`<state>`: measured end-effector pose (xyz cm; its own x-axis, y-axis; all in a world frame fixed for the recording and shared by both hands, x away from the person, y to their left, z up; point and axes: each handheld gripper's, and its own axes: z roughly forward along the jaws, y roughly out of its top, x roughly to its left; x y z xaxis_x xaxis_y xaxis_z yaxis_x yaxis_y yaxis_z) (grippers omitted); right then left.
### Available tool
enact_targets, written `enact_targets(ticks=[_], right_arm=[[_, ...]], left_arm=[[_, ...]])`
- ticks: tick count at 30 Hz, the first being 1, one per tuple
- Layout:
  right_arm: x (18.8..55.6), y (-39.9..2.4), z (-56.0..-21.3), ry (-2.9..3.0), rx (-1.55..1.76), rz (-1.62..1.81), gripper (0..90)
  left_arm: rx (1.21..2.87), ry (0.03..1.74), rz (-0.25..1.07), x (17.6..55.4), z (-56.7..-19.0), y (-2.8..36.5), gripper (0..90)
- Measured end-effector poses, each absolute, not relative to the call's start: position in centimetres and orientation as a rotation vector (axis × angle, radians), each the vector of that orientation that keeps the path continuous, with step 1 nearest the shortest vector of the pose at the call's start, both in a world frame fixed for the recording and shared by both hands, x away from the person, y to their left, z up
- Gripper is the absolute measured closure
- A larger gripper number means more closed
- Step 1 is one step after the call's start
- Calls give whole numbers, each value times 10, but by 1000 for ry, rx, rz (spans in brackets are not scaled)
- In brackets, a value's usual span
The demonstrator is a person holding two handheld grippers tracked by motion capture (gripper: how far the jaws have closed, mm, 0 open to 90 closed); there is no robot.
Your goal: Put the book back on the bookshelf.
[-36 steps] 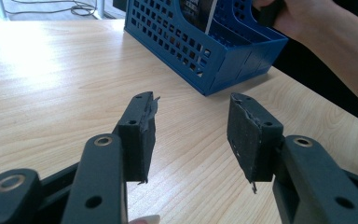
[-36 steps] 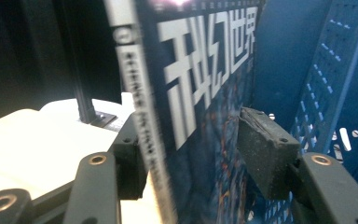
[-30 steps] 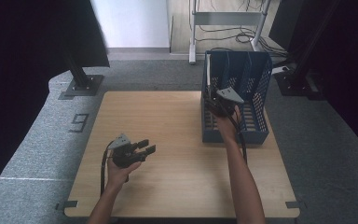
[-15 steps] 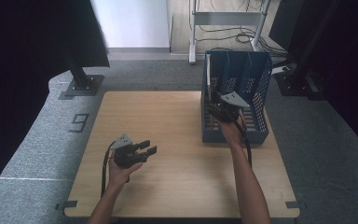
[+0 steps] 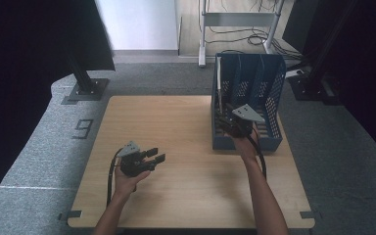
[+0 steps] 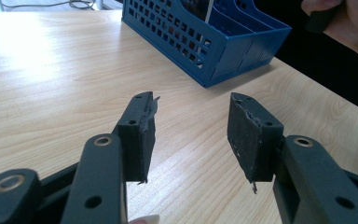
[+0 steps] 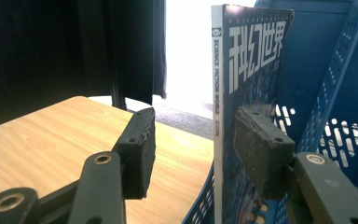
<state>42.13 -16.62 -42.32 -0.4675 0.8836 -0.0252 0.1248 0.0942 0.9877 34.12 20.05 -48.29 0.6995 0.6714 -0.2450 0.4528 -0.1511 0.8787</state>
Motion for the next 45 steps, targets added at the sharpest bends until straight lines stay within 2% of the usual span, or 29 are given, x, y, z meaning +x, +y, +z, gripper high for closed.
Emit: enact_targets(ticks=[35,45], right_arm=[[337,-196,-480,1826,1018,1477,473],[320,-202,-509,1904,1067,1434,466]], left_arm=[[1798,918,247,344,-487,206,514],[1824,909,237,344,-491,199,514]])
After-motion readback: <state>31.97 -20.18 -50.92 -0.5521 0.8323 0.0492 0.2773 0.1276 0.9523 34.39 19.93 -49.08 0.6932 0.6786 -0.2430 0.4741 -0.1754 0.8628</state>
